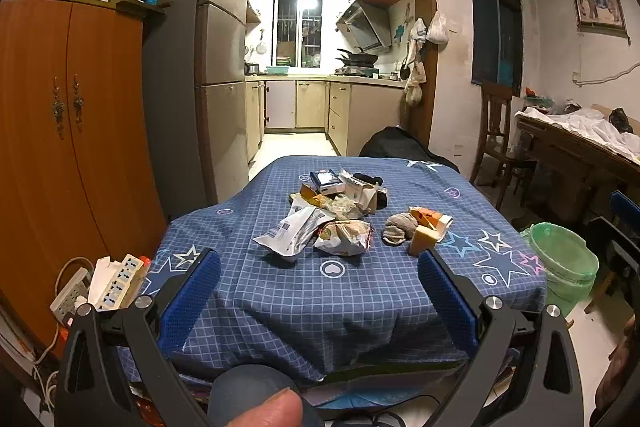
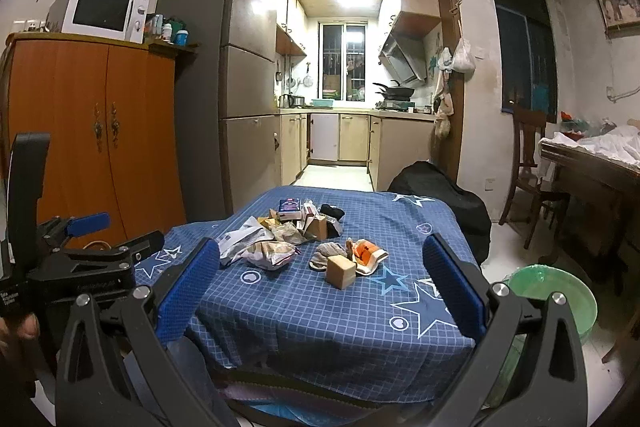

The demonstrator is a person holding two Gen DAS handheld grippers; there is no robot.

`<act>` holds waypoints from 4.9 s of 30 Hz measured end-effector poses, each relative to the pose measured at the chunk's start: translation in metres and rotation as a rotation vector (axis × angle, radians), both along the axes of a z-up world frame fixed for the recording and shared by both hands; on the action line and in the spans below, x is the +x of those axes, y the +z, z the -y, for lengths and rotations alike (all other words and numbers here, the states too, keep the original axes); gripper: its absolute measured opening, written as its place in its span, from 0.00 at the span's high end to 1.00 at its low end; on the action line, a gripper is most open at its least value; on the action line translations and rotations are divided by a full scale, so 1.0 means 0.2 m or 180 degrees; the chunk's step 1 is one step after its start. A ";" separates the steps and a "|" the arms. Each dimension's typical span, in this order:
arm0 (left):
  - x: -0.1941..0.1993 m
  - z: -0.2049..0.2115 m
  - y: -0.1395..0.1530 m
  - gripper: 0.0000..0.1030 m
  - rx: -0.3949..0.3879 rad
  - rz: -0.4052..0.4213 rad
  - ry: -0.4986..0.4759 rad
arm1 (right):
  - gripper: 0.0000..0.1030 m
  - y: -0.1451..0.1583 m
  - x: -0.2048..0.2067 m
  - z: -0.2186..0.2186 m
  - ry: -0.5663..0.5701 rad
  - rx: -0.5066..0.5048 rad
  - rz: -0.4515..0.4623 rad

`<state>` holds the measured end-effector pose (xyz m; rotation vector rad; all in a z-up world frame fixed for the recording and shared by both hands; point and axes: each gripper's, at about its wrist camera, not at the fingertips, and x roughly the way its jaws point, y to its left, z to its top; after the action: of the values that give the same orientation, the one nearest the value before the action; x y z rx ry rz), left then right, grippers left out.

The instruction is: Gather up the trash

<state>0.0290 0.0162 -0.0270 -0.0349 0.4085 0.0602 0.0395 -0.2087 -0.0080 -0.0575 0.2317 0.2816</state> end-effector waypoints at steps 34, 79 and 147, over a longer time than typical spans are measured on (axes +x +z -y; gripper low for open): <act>0.10 -0.04 -0.05 0.05 0.0057 -0.0133 -0.0041 | 0.05 -0.04 0.05 -0.02 0.0010 -0.0067 -0.0058; 1.40 -0.46 -0.63 0.67 -0.0544 -0.1387 -0.0862 | 0.54 -0.66 1.35 -0.17 0.0448 -0.0389 -0.1663; 1.82 2.82 -0.61 0.66 -0.0272 -0.1983 -0.2590 | 0.62 -0.47 1.18 1.96 -0.1685 0.0542 -0.2350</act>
<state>0.3922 -0.5480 -0.1492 0.0703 1.0203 -0.7669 0.2761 -0.6013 -0.1022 0.2804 0.9368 -0.2212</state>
